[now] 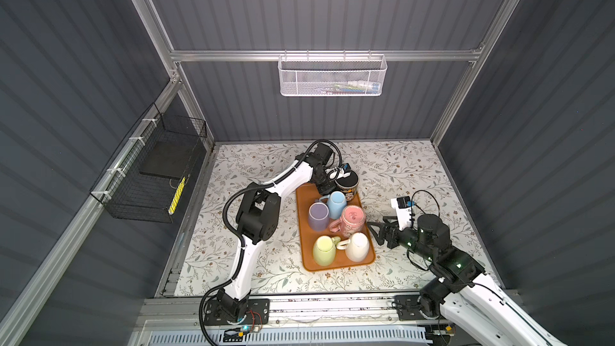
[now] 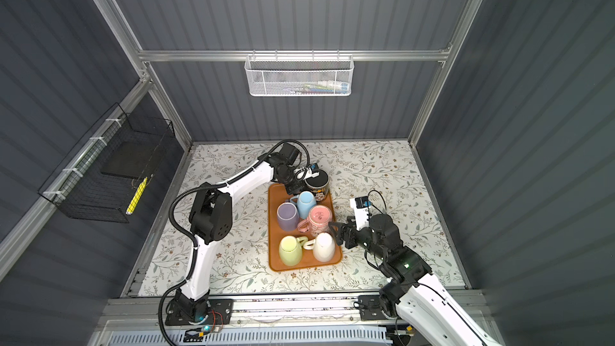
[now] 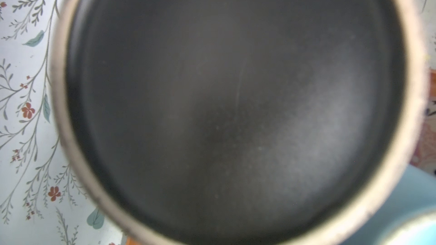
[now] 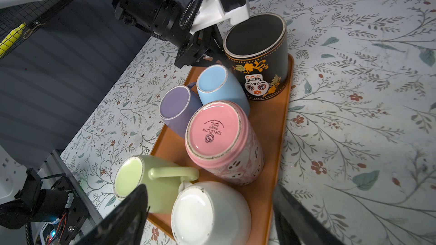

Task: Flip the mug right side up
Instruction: 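Lower the left gripper onto the black mug and close on it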

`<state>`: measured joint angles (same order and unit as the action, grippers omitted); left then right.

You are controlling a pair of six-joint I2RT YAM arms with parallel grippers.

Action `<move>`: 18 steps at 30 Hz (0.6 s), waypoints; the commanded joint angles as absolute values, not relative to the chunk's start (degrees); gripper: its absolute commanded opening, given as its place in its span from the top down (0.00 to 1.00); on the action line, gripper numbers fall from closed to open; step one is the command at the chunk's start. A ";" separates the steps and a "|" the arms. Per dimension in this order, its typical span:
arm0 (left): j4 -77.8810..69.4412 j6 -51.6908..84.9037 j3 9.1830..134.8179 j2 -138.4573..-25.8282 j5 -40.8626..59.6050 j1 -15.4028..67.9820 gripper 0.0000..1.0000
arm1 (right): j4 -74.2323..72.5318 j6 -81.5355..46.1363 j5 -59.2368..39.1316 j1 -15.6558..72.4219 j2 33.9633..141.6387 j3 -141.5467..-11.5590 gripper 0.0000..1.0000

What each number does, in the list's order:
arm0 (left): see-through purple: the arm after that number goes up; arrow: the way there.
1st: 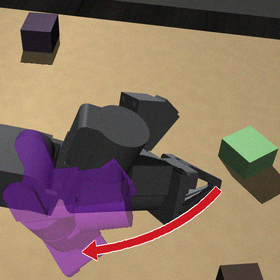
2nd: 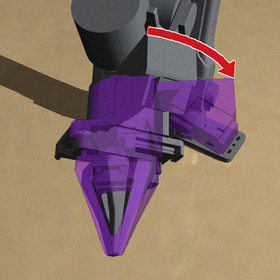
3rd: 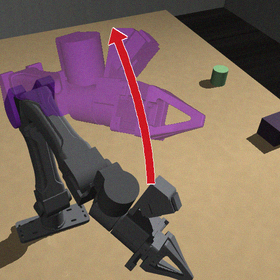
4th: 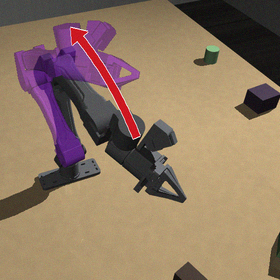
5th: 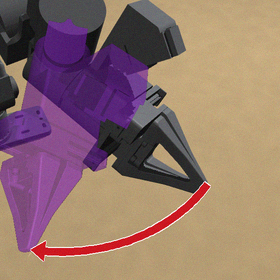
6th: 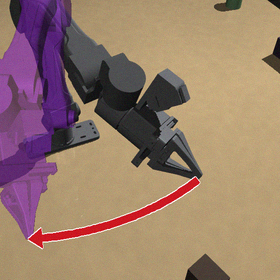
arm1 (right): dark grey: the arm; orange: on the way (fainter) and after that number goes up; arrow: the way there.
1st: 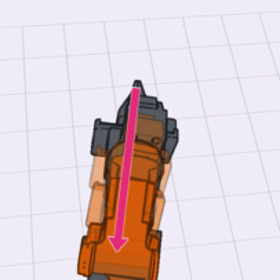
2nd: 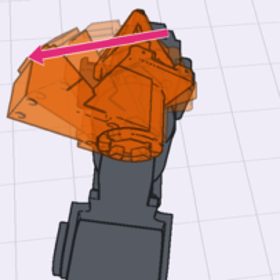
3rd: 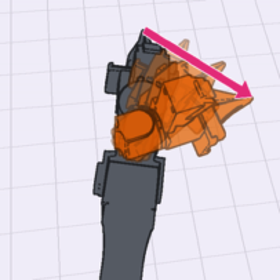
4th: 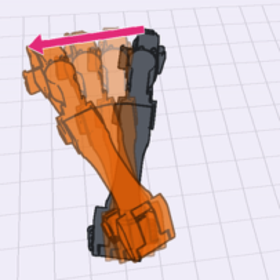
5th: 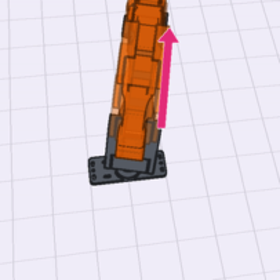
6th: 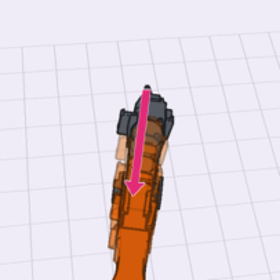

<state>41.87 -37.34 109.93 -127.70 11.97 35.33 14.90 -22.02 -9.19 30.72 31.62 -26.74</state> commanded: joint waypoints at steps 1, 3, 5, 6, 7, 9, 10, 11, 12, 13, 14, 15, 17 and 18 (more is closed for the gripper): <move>39.76 -35.14 112.39 -123.27 14.62 35.16 1.00 | 14.88 -21.97 -8.61 30.54 31.29 -26.24 0.17; 39.25 -35.10 111.84 -122.72 14.64 35.13 1.00 | 14.88 -21.99 -8.60 30.52 31.23 -26.22 0.18; 39.03 -35.11 111.54 -122.43 14.46 35.07 1.00 | 14.92 -21.97 -8.52 30.53 31.29 -26.26 0.18; 38.79 -35.15 111.38 -122.18 14.31 34.93 1.00 | 14.81 -21.97 -8.52 30.58 31.35 -26.20 0.18; 38.47 -35.08 111.23 -121.92 14.24 34.90 1.00 | 14.85 -21.97 -8.51 30.54 31.33 -26.21 0.18; 37.64 -34.71 110.76 -121.32 14.07 34.73 1.00 | 14.85 -21.96 -8.44 30.58 31.42 -26.23 0.17; 37.16 -34.47 110.45 -120.99 14.07 34.63 1.00 | 14.75 -21.97 -8.44 30.57 31.53 -26.26 0.17; 36.65 -34.16 110.23 -120.66 14.11 34.55 1.00 | 14.73 -21.94 -8.49 30.57 31.62 -26.24 0.17; 35.99 -33.81 109.89 -120.30 14.21 34.46 1.00 | 14.72 -21.94 -8.48 30.50 31.64 -26.23 0.17; 35.41 -33.37 109.62 -119.96 14.28 34.32 1.00 | 14.74 -21.94 -8.48 30.51 31.72 -26.21 0.17; 34.95 -32.98 109.44 -119.70 14.48 34.20 1.00 | 14.77 -21.83 -8.48 30.51 31.66 -26.24 0.17; 34.44 -32.50 109.26 -119.32 14.60 34.03 1.00 | 14.79 -21.89 -8.51 30.54 31.73 -26.27 0.17; 33.78 -31.71 109.08 -118.75 15.19 33.60 1.00 | 14.69 -21.88 -8.52 30.44 31.68 -26.20 0.17; 33.58 -31.32 109.07 -118.50 15.33 33.45 1.00 | 14.71 -21.88 -8.44 30.45 31.68 -26.24 0.17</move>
